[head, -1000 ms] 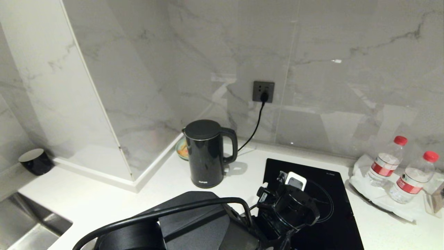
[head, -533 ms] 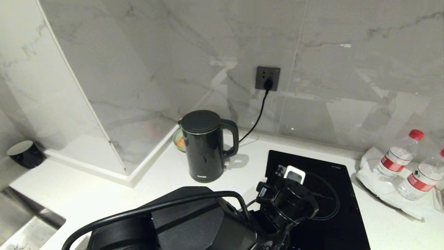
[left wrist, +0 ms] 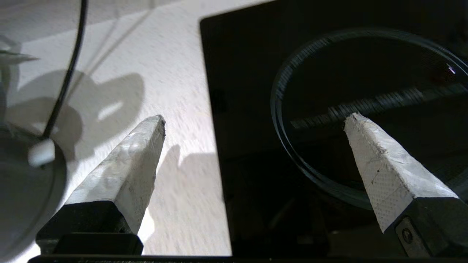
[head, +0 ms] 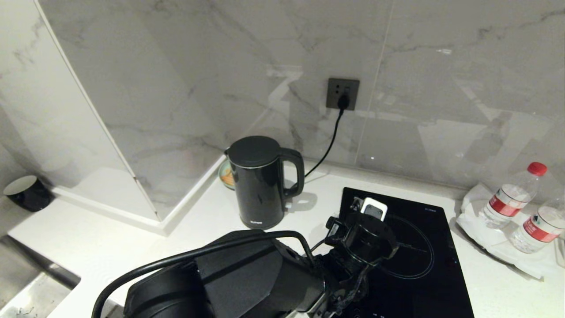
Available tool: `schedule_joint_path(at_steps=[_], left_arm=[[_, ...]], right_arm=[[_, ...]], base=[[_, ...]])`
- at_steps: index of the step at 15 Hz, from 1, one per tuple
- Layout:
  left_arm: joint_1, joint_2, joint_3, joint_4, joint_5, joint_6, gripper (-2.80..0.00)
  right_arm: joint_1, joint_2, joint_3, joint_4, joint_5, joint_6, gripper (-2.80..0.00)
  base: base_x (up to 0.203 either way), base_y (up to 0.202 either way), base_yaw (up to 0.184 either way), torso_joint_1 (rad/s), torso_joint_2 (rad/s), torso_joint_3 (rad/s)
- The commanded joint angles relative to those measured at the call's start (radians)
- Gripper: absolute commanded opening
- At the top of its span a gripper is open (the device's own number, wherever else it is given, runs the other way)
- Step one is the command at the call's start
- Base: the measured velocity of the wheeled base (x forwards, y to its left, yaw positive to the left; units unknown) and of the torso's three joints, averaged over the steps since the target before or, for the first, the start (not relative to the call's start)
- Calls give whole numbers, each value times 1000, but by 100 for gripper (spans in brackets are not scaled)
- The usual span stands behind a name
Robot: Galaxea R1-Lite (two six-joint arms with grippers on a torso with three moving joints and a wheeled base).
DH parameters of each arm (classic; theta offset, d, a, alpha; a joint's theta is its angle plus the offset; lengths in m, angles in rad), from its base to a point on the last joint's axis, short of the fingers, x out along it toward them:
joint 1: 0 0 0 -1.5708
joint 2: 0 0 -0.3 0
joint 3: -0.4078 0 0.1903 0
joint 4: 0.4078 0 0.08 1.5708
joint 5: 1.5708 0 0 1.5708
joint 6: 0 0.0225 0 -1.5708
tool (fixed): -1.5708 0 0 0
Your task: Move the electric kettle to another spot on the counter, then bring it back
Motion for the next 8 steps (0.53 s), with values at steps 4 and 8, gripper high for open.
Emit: schedule_joint_path(at_steps=[4, 8], left_arm=[[69, 162, -229, 110, -1, 1, 0], [137, 216, -266, 124, -2, 1, 0]], right_arm=[[0, 1, 0, 0, 0, 0, -280], [0, 1, 0, 0, 0, 0, -280]], base=[[0, 0, 0, 0, 0, 0], [0, 0, 0, 0, 0, 0]])
